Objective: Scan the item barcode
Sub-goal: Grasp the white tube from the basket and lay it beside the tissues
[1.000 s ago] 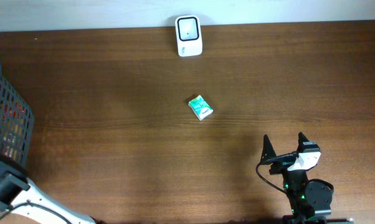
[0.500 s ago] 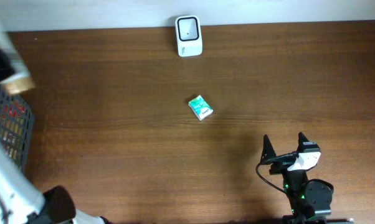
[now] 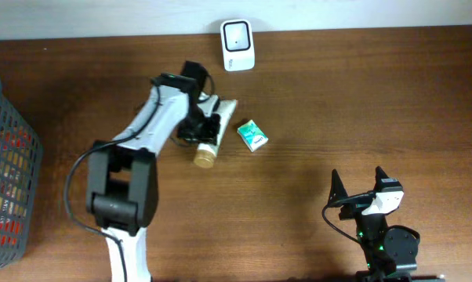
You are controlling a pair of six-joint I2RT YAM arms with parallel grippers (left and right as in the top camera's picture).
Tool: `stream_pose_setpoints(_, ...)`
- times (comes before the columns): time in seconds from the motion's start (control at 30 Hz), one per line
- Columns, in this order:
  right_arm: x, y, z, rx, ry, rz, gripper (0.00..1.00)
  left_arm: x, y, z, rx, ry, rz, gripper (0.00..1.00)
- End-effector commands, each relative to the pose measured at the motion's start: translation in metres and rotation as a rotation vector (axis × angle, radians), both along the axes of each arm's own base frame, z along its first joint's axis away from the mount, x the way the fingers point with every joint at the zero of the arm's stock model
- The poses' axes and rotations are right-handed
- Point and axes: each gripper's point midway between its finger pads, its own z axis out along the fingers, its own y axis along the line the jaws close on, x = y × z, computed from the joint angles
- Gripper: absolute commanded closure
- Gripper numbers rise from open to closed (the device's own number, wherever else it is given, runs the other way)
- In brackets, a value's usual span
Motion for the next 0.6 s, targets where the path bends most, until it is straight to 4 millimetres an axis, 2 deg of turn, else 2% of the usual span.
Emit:
stream_pose_setpoints(0.0, 0.000, 0.002, -0.003, 0.004, 0.005, 0.011, 0.01, 0.000, -0.018, -0.007, -0.020, 0.000, -0.007, 0.48)
stream_pose_setpoints(0.07, 0.000, 0.002, -0.003, 0.004, 0.005, 0.011, 0.01, 0.000, -0.018, -0.007, -0.014, -0.003, -0.009, 0.07)
stream_pose_setpoints(0.1, 0.000, 0.002, -0.003, 0.004, 0.005, 0.011, 0.01, 0.000, -0.018, -0.007, -0.014, -0.001, -0.009, 0.01)
stream_pose_setpoints(0.17, 0.000, 0.002, -0.003, 0.004, 0.005, 0.011, 0.01, 0.002, -0.014, 0.003, -0.013, -0.003, 0.001, 0.01)
stream_pose_setpoints(0.23, 0.000, 0.002, -0.003, 0.004, 0.005, 0.011, 0.02, 0.019, 0.004, 0.041, 0.023, -0.075, 0.033, 0.01)
stream_pose_setpoints(0.33, 0.000, 0.002, -0.003, 0.004, 0.005, 0.011, 0.01, 0.048, 0.043, 0.132, 0.090, -0.295, 0.110, 0.01)
stream_pose_setpoints(0.4, 0.000, 0.002, -0.003, 0.004, 0.005, 0.011, 0.01, 0.063, 0.091, 0.218, 0.126, -0.516, 0.229, 0.01)
stream_pose_setpoints(0.47, 0.000, 0.002, -0.003, 0.004, 0.005, 0.011, 0.01, 0.060, 0.144, 0.275, 0.166, -0.655, 0.355, 0.01)
stream_pose_setpoints(0.53, 0.000, 0.002, -0.003, 0.004, 0.005, 0.011, 0.01, 0.046, 0.194, 0.314, 0.185, -0.747, 0.476, 0.01)
stream_pose_setpoints(0.57, 0.000, 0.002, -0.003, 0.004, 0.005, 0.011, 0.01, 0.032, 0.233, 0.334, 0.213, -0.796, 0.571, 0.01)
